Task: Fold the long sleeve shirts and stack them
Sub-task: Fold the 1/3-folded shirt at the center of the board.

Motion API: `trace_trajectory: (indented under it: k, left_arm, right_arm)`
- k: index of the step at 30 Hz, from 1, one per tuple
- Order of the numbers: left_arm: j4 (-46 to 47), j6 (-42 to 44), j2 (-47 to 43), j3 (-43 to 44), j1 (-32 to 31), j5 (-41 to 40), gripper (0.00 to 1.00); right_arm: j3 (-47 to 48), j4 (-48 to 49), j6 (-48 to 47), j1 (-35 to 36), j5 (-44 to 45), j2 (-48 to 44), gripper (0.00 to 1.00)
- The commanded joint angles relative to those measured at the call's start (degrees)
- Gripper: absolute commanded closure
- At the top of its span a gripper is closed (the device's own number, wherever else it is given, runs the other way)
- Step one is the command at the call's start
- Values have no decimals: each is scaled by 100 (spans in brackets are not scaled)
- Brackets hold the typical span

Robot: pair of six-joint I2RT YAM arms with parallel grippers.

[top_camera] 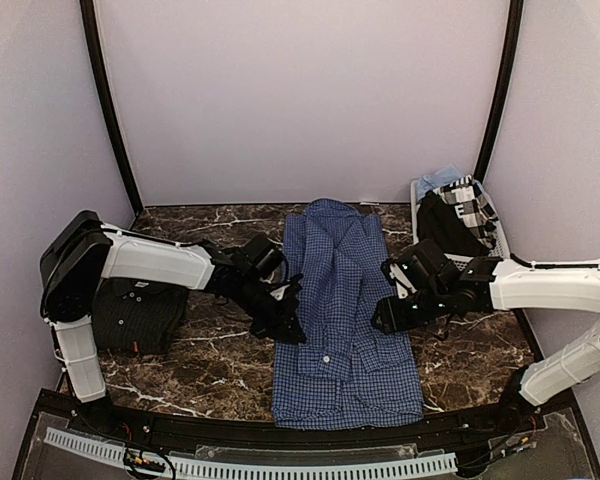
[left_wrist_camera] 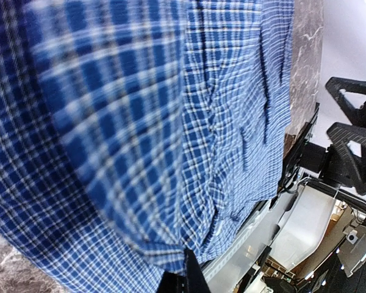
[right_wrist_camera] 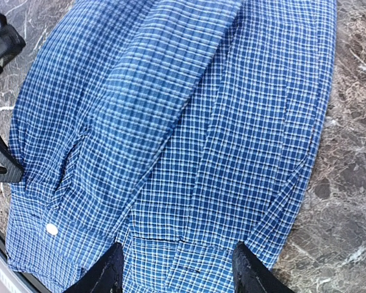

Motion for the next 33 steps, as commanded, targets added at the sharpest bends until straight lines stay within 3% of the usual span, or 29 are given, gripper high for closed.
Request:
trace_trajectory:
  k: [1, 12, 17, 26, 33]
  left_arm:
    - [-294, 280, -335, -354, 83, 167, 100]
    - [-525, 520, -566, -475, 333, 36, 100]
    - [-486, 572, -523, -551, 346, 101, 100]
    - [-523, 613, -484, -424, 346, 83, 100]
    - [-681, 620, -593, -299, 347, 218, 100]
  right_arm:
    - [199, 80, 83, 101, 11, 140, 43]
    - [345, 87, 136, 99, 135, 292, 43]
    - [456, 546, 175, 21, 193, 476, 42]
    - [1429, 1558, 58, -603, -179, 1607, 42]
    - [1950, 1757, 9, -860, -639, 2356, 42]
